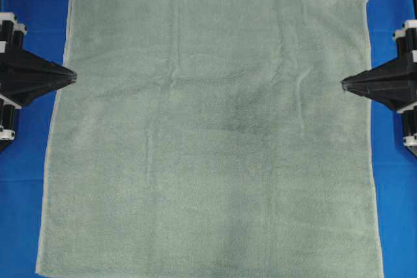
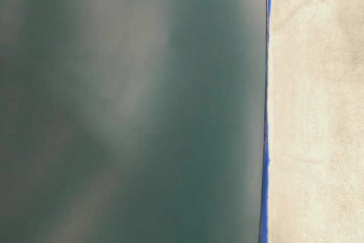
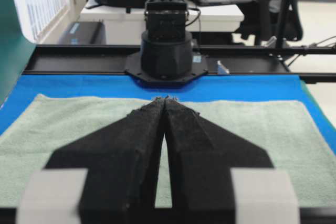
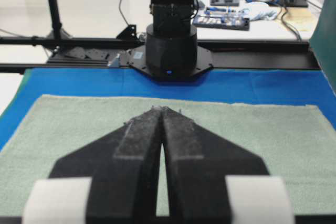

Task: Fold a bath towel.
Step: 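Move both grippers to the far corners of the green towel and grasp them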

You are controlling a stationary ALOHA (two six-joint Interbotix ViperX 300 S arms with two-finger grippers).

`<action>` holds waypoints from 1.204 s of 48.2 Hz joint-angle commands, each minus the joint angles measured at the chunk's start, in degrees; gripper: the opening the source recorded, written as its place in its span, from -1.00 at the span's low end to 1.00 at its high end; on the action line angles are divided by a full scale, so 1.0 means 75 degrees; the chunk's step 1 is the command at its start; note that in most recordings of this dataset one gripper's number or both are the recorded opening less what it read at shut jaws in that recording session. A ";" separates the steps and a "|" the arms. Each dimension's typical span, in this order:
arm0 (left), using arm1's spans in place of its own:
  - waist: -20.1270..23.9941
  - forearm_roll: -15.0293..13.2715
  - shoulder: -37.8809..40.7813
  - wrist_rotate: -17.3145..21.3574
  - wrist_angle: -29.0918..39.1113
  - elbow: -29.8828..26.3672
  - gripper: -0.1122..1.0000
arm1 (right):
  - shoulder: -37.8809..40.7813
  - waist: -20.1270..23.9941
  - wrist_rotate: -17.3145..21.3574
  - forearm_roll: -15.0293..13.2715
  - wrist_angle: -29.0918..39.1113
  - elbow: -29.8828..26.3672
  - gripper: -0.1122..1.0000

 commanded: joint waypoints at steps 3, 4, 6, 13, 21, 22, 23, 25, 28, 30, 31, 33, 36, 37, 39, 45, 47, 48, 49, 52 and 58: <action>0.0047 0.0012 0.0012 0.0105 0.0750 -0.0621 -0.80 | 0.0047 -0.0293 0.0047 0.0035 0.0258 -0.0340 -0.79; 0.0070 0.0023 0.0023 0.0117 0.0961 -0.0715 -0.80 | 0.0059 -0.0352 0.0070 0.0035 0.0457 -0.0434 -0.79; 0.0164 0.0035 0.0035 0.0117 0.1395 -0.0914 -0.80 | 0.0070 -0.0504 0.0094 0.0035 0.0984 -0.0633 -0.79; 0.0680 0.0059 0.0199 0.0363 0.2883 -0.1512 -0.80 | 0.0270 -0.1266 0.0176 0.0023 0.3516 -0.1629 -0.79; 0.1594 0.0059 0.0586 0.0668 0.3961 -0.1980 -0.79 | 0.0855 -0.2309 0.0082 -0.0176 0.5777 -0.2555 -0.79; 0.1723 0.0059 0.0656 0.0703 0.4090 -0.2039 -0.79 | 0.0949 -0.2449 0.0070 -0.0223 0.5965 -0.2625 -0.79; 0.1863 0.0059 0.0715 0.0750 0.4207 -0.2098 -0.79 | 0.1055 -0.2590 0.0070 -0.0281 0.6152 -0.2695 -0.79; 0.2203 0.0059 0.0902 0.0867 0.4523 -0.2238 -0.78 | 0.1277 -0.2859 0.0059 -0.0410 0.6480 -0.2848 -0.79; 0.2625 0.0094 0.1160 0.1090 0.4734 -0.2391 -0.69 | 0.1652 -0.3234 0.0012 -0.0645 0.6902 -0.3012 -0.78; 0.2906 0.0094 0.1336 0.1289 0.4805 -0.2484 -0.53 | 0.1910 -0.3469 -0.0023 -0.0832 0.7090 -0.3105 -0.72; 0.3047 0.0094 0.1430 0.1395 0.4805 -0.2496 -0.40 | 0.2109 -0.3621 -0.0070 -0.0984 0.7219 -0.3164 -0.64; 0.3387 0.0094 0.1676 0.1652 0.4875 -0.2566 -0.17 | 0.2379 -0.3820 -0.0152 -0.1195 0.7336 -0.3258 -0.38; 0.3738 0.0105 0.2016 0.1734 0.4969 -0.2660 0.18 | 0.2801 -0.4113 -0.0305 -0.1488 0.7512 -0.3387 -0.04; 0.3855 0.0117 0.2156 0.1746 0.5027 -0.2707 0.30 | 0.2953 -0.4207 -0.0363 -0.1535 0.7570 -0.3445 0.07; 0.4066 0.0176 0.2438 0.1746 0.5180 -0.2824 0.49 | 0.3258 -0.4430 -0.0492 -0.1629 0.7711 -0.3586 0.26; 0.4641 0.0551 0.3387 0.1770 0.5836 -0.3246 0.80 | 0.4301 -0.5191 -0.1078 -0.1605 0.8145 -0.4090 0.30; 0.4805 0.0773 0.3797 0.1770 0.5941 -0.3434 0.80 | 0.4605 -0.5402 -0.1324 -0.1523 0.8203 -0.4219 0.27; 0.4863 0.0855 0.3973 0.1770 0.5941 -0.3492 0.79 | 0.4770 -0.5484 -0.1441 -0.1477 0.8215 -0.4289 0.28; 0.4922 0.0937 0.4137 0.1770 0.5941 -0.3539 0.79 | 0.4922 -0.5578 -0.1570 -0.1395 0.8215 -0.4348 0.29; 0.5074 0.1160 0.4652 0.1770 0.5883 -0.3691 0.80 | 0.5391 -0.5824 -0.1969 -0.1090 0.8156 -0.4465 0.32; 0.5391 0.1641 0.5684 0.1758 0.5660 -0.3879 0.80 | 0.6340 -0.6281 -0.2918 -0.0328 0.7770 -0.4594 0.32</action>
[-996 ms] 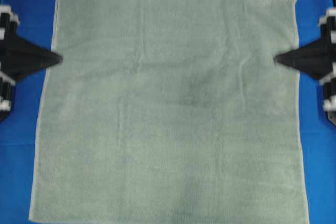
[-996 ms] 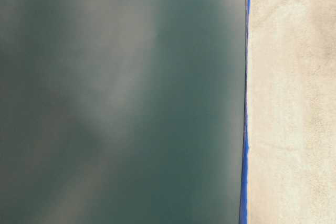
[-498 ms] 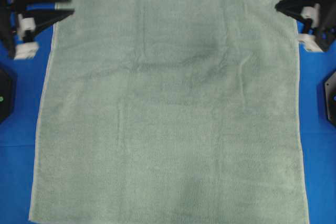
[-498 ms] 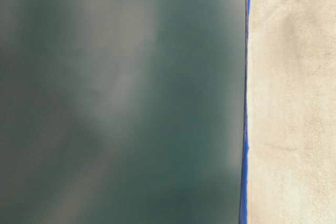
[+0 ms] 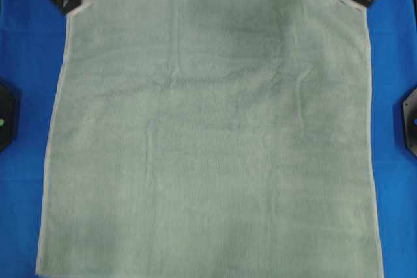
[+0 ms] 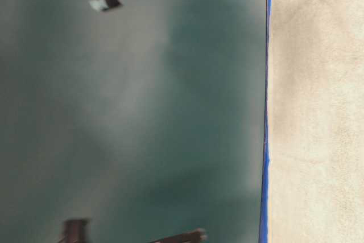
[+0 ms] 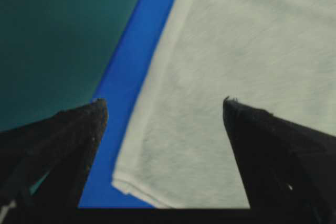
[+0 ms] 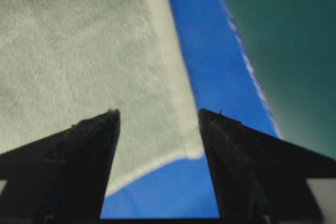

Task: Fold a bath towel.
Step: 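Move both grippers to the far corners of the green towel and grasp them, then lift the far corners and pull them toward the near edge, folding in half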

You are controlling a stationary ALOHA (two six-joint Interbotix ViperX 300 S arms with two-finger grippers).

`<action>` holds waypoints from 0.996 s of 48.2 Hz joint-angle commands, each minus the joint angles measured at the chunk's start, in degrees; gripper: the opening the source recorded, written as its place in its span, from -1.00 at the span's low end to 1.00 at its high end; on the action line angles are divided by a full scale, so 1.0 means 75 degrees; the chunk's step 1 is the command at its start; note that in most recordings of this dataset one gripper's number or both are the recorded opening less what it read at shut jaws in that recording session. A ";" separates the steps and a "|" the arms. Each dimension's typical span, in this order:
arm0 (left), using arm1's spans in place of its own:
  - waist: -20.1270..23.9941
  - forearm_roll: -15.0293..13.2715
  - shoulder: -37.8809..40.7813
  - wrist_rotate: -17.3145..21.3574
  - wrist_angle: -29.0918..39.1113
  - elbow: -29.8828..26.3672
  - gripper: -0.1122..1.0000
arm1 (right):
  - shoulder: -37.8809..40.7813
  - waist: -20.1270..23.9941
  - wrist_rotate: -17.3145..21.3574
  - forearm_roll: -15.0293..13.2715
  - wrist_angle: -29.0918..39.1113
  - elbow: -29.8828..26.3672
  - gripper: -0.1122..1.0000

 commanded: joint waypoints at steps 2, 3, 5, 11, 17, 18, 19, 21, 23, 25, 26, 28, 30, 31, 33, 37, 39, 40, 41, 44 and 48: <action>0.0328 0.0387 0.0820 0.0000 -0.0246 -0.0305 0.80 | 0.0668 -0.0363 -0.0645 0.0586 -0.0410 -0.0234 0.32; 0.0398 0.0445 0.0996 0.0000 -0.0305 -0.0328 0.80 | 0.0785 -0.0434 -0.0785 0.0680 -0.0504 -0.0246 0.32; 0.0574 0.0527 0.1418 0.0000 -0.0434 -0.0398 0.80 | 0.1020 -0.0539 -0.1055 0.0844 -0.0668 -0.0258 0.32; 0.0891 0.0562 0.2309 0.0000 -0.0750 -0.0574 0.80 | 0.1652 -0.0762 -0.1605 0.1289 -0.1043 -0.0316 0.32; 0.0949 0.0574 0.2953 0.0012 -0.0926 -0.0762 0.80 | 0.2191 -0.0844 -0.2039 0.1652 -0.1172 -0.0340 0.32; 0.0949 0.0574 0.3082 0.0012 -0.0961 -0.0797 0.80 | 0.2262 -0.0855 -0.2098 0.1699 -0.1184 -0.0328 0.32; 0.0937 0.0574 0.3164 0.0000 -0.0984 -0.0820 0.80 | 0.2332 -0.0855 -0.2145 0.1758 -0.1195 -0.0340 0.32; 0.0914 0.0574 0.3316 0.0012 -0.1043 -0.0855 0.80 | 0.2461 -0.0879 -0.2238 0.1816 -0.1254 -0.0340 0.32; 0.0914 0.0574 0.3445 0.0012 -0.1113 -0.0891 0.80 | 0.2566 -0.0914 -0.2309 0.1887 -0.1359 -0.0340 0.32; 0.0914 0.0598 0.3586 0.0012 -0.1172 -0.0902 0.80 | 0.2672 -0.0961 -0.2344 0.1910 -0.1488 -0.0340 0.32; 0.0914 0.0609 0.3656 0.0012 -0.1207 -0.0914 0.80 | 0.2719 -0.0973 -0.2344 0.1922 -0.1547 -0.0340 0.33; 0.0937 0.0645 0.3844 0.0012 -0.1266 -0.0926 0.80 | 0.2789 -0.0996 -0.2355 0.1922 -0.1617 -0.0340 0.32; 0.0961 0.0668 0.3996 0.0012 -0.1289 -0.0961 0.80 | 0.2848 -0.1008 -0.2355 0.1922 -0.1664 -0.0340 0.32; 0.0961 0.0668 0.4066 0.0000 -0.1289 -0.0973 0.80 | 0.2859 -0.1008 -0.2355 0.1934 -0.1676 -0.0340 0.32; 0.0973 0.0668 0.4207 0.0012 -0.1266 -0.0984 0.80 | 0.2883 -0.1008 -0.2355 0.1934 -0.1676 -0.0340 0.32; 0.0914 0.0680 0.4348 0.0012 -0.1230 -0.0961 0.79 | 0.2883 -0.1008 -0.2355 0.1992 -0.1664 -0.0328 0.32; 0.0867 0.0680 0.4348 0.0012 -0.1184 -0.0949 0.79 | 0.2883 -0.1008 -0.2355 0.2027 -0.1641 -0.0305 0.32; 0.0844 0.0680 0.4336 0.0012 -0.1172 -0.0926 0.79 | 0.2871 -0.1008 -0.2355 0.2039 -0.1629 -0.0305 0.32; 0.0809 0.0691 0.4336 0.0012 -0.1125 -0.0926 0.79 | 0.2883 -0.1008 -0.2355 0.2051 -0.1617 -0.0305 0.31; 0.0750 0.0680 0.4336 0.0012 -0.1031 -0.0914 0.78 | 0.2883 -0.1008 -0.2355 0.2051 -0.1617 -0.0293 0.26; 0.0609 0.0691 0.4348 0.0023 -0.0809 -0.0902 0.73 | 0.2883 -0.1008 -0.2355 0.2051 -0.1652 -0.0293 0.02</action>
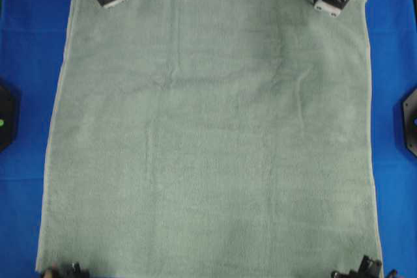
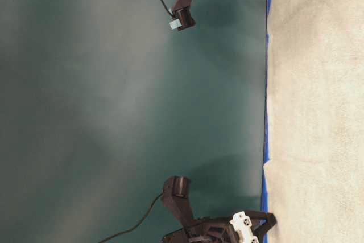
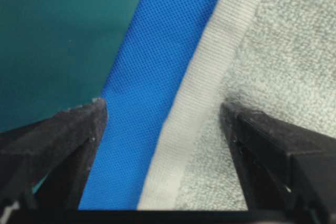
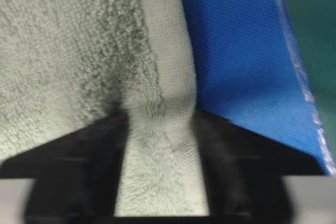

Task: Fold a bath towel.
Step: 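Lift the far corners and pull them toward the near edge, folding in half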

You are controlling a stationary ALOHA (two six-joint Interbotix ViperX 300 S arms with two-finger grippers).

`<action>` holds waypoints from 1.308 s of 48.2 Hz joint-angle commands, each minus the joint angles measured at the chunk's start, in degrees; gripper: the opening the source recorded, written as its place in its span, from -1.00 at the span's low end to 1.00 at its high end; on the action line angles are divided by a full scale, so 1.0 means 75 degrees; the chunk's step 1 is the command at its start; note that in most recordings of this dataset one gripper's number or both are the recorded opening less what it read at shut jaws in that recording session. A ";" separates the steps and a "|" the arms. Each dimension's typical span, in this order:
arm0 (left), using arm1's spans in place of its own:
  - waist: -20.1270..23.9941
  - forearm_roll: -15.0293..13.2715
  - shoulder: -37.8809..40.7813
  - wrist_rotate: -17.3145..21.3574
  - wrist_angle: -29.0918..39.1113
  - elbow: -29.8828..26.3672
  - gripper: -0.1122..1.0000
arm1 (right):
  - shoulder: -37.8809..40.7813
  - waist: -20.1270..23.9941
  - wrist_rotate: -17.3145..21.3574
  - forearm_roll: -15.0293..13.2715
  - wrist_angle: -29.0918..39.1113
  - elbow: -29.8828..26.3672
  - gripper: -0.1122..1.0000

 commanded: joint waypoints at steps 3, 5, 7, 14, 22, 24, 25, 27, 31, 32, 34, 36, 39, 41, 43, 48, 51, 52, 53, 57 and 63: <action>-0.0363 0.0035 0.0457 0.0000 0.0387 0.0164 0.60 | 0.0117 -0.0023 -0.0012 -0.0023 -0.0211 0.0012 -0.27; -0.0457 0.0035 0.0457 0.0012 0.0469 0.0211 0.43 | 0.0117 -0.0023 0.0000 -0.0023 -0.0246 0.0023 -0.47; -0.0516 0.0082 0.0422 0.0012 0.0492 0.0281 0.25 | 0.0094 -0.0023 0.0000 -0.0023 -0.0293 0.0047 -0.62; -0.0527 0.0293 0.0234 -0.0012 0.0457 0.0328 -0.46 | 0.0035 0.0023 0.0000 -0.0012 -0.0363 0.0176 -0.64; -0.0539 0.0293 0.0012 -0.0035 0.0434 0.0316 -0.72 | -0.0234 0.0105 0.0012 0.0012 -0.0363 0.0422 -0.64; -0.0539 0.0293 -0.0047 -0.0035 0.0469 0.0316 -0.72 | -0.0352 0.0117 0.0035 0.0012 -0.0363 0.0469 -0.64; -0.0539 0.0293 -0.0070 -0.0035 0.0492 0.0316 -0.72 | -0.0410 0.0117 0.0035 0.0012 -0.0363 0.0480 -0.64; -0.0539 0.0293 -0.0187 -0.0023 0.0574 0.0305 -0.72 | -0.0574 0.0117 0.0047 0.0023 -0.0328 0.0504 -0.64; -0.0563 0.0305 -0.0516 -0.0035 0.0844 0.0246 -0.72 | -0.1031 0.0141 0.0117 0.0035 -0.0281 0.0539 -0.64; -0.0574 0.0293 -0.0645 -0.0023 0.0937 0.0223 -0.72 | -0.1172 0.0152 0.0117 0.0047 -0.0246 0.0551 -0.64; -0.0598 0.0293 -0.0926 -0.0035 0.1113 0.0187 -0.72 | -0.1477 0.0188 0.0141 0.0047 -0.0152 0.0539 -0.64; -0.0633 0.0305 -0.1254 -0.0035 0.1301 0.0141 -0.72 | -0.1910 0.0234 0.0176 0.0047 0.0000 0.0527 -0.64; -0.0691 0.0305 -0.1746 -0.0035 0.1582 0.0082 -0.72 | -0.2426 0.0316 0.0211 0.0047 0.0176 0.0492 -0.64; -0.0727 0.0293 -0.2156 -0.0023 0.1816 0.0035 -0.72 | -0.2754 0.0340 0.0223 0.0047 0.0234 0.0504 -0.64; -0.0762 0.0293 -0.2414 -0.0035 0.1992 0.0047 -0.72 | -0.3035 0.0387 0.0234 0.0047 0.0281 0.0527 -0.64; -0.0855 0.0281 -0.2801 -0.0047 0.2285 0.0141 -0.72 | -0.3445 0.0410 0.0363 0.0047 0.0352 0.0621 -0.64; -0.0984 0.0281 -0.2965 -0.0070 0.2449 0.0258 -0.72 | -0.3504 0.0422 0.0480 0.0047 0.0352 0.0727 -0.64; -0.1031 0.0270 -0.3012 -0.0082 0.2484 0.0293 -0.72 | -0.3516 0.0445 0.0527 0.0047 0.0375 0.0750 -0.64; -0.1102 0.0258 -0.3035 -0.0105 0.2496 0.0340 -0.72 | -0.3539 0.0469 0.0586 0.0047 0.0398 0.0785 -0.64; -0.1465 0.0187 -0.3176 -0.0281 0.2555 0.0562 -0.72 | -0.3609 0.0668 0.0820 0.0047 0.0539 0.0914 -0.64; -0.2250 0.0023 -0.3434 -0.0574 0.2672 0.0996 -0.72 | -0.3797 0.1465 0.1488 0.0047 0.0855 0.1254 -0.64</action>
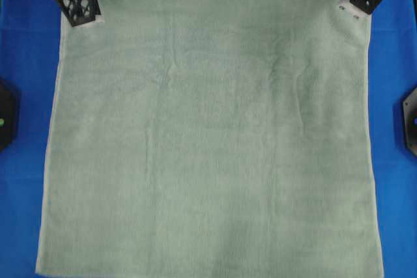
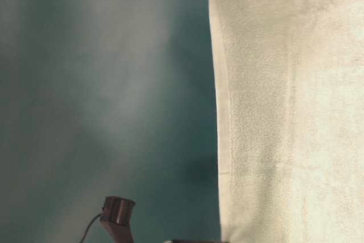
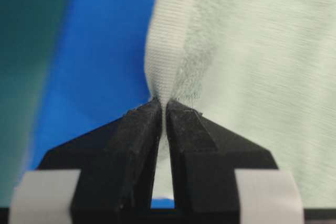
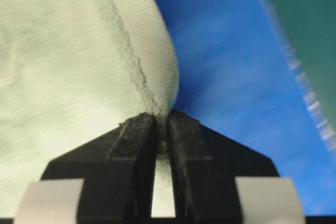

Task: Fold a bath towel.
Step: 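Lift the far corners and pull them toward the near edge, folding in half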

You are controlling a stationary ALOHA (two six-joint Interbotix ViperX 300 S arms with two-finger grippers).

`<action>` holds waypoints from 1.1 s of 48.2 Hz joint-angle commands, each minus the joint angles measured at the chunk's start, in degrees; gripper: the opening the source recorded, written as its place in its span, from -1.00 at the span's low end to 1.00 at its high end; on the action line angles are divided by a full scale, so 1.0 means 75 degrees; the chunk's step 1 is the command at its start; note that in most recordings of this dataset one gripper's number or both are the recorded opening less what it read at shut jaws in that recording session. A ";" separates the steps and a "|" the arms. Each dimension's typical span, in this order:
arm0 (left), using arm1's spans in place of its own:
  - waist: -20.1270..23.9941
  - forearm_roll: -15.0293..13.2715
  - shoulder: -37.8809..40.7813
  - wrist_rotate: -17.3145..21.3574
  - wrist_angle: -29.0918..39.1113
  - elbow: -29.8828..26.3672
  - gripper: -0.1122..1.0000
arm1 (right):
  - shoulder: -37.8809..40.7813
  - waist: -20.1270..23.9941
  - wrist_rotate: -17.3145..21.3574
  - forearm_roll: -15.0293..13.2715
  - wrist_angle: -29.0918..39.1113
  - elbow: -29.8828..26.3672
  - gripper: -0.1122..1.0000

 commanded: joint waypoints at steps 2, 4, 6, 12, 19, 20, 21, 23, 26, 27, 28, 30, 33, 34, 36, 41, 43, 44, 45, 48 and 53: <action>-0.0879 -0.0234 -0.0445 -0.0234 0.0059 0.0352 -0.72 | -0.0340 0.0879 0.0633 0.0023 0.0258 0.0270 -0.64; -0.1301 -0.0340 -0.0586 -0.0457 0.0047 0.0574 -0.72 | -0.0457 0.1289 0.0984 0.0023 0.0305 0.0480 -0.64; -0.1781 -0.0434 -0.0727 -0.0750 0.0035 0.0773 -0.72 | -0.0551 0.1758 0.1406 0.0023 0.0340 0.0703 -0.64; -0.3574 -0.0586 -0.1066 -0.2285 0.0023 0.1313 -0.72 | -0.0914 0.3586 0.3012 0.0023 0.0199 0.1430 -0.64; -0.5566 -0.0586 -0.1113 -0.4477 -0.0070 0.1500 -0.72 | -0.1090 0.5953 0.5391 0.0000 -0.0234 0.1852 -0.64; -0.5836 -0.0586 -0.1090 -0.4781 -0.0105 0.1500 -0.72 | -0.1078 0.6246 0.5707 -0.0012 -0.0281 0.1875 -0.64; -0.6105 -0.0586 -0.1066 -0.5074 -0.0141 0.1500 -0.72 | -0.1066 0.6574 0.6012 -0.0035 -0.0352 0.1875 -0.64; -0.6750 -0.0551 -0.0937 -0.5789 -0.0293 0.1453 -0.72 | -0.0996 0.7207 0.6645 -0.0094 -0.0469 0.1875 -0.64; -0.7441 -0.0516 -0.0727 -0.6527 -0.0527 0.1348 -0.72 | -0.0832 0.8121 0.7523 -0.0188 -0.0715 0.1852 -0.64; -0.7652 -0.0504 -0.0645 -0.6750 -0.0586 0.1301 -0.72 | -0.0727 0.8543 0.7969 -0.0246 -0.0855 0.1805 -0.64; -0.7852 -0.0516 -0.0539 -0.6961 -0.0645 0.1230 -0.72 | -0.0633 0.8801 0.8262 -0.0281 -0.0961 0.1770 -0.64; -0.8355 -0.0504 -0.0270 -0.7395 -0.0715 0.1031 -0.72 | -0.0422 0.9293 0.8824 -0.0352 -0.1160 0.1699 -0.64; -0.8906 -0.0504 0.0082 -0.7723 -0.0715 0.0727 -0.72 | -0.0070 0.9949 0.9539 -0.0480 -0.1383 0.1523 -0.64; -0.9059 -0.0504 0.0188 -0.7805 -0.0703 0.0621 -0.72 | 0.0059 1.0148 0.9773 -0.0539 -0.1441 0.1441 -0.64; -0.9352 -0.0504 0.0434 -0.7910 -0.0668 0.0398 -0.72 | 0.0398 1.0570 1.0289 -0.0680 -0.1523 0.1242 -0.64; -0.9938 -0.0504 0.1031 -0.8051 -0.0422 -0.0211 -0.72 | 0.1031 1.1273 1.1016 -0.0891 -0.1523 0.0797 -0.64; -1.0055 -0.0492 0.1230 -0.8086 -0.0305 -0.0422 -0.72 | 0.1313 1.1520 1.1273 -0.0926 -0.1535 0.0574 -0.64; -1.0113 -0.0492 0.1336 -0.8098 -0.0234 -0.0527 -0.72 | 0.1406 1.1613 1.1379 -0.0937 -0.1535 0.0480 -0.64; -1.0160 -0.0492 0.1418 -0.8109 -0.0176 -0.0633 -0.72 | 0.1500 1.1684 1.1473 -0.0949 -0.1535 0.0410 -0.64; -1.0266 -0.0504 0.1676 -0.8133 -0.0047 -0.0914 -0.72 | 0.1734 1.1906 1.1730 -0.0949 -0.1523 0.0188 -0.64; -1.0465 -0.0504 0.2039 -0.8133 0.0012 -0.1348 -0.72 | 0.2063 1.2246 1.2152 -0.0949 -0.1535 -0.0129 -0.64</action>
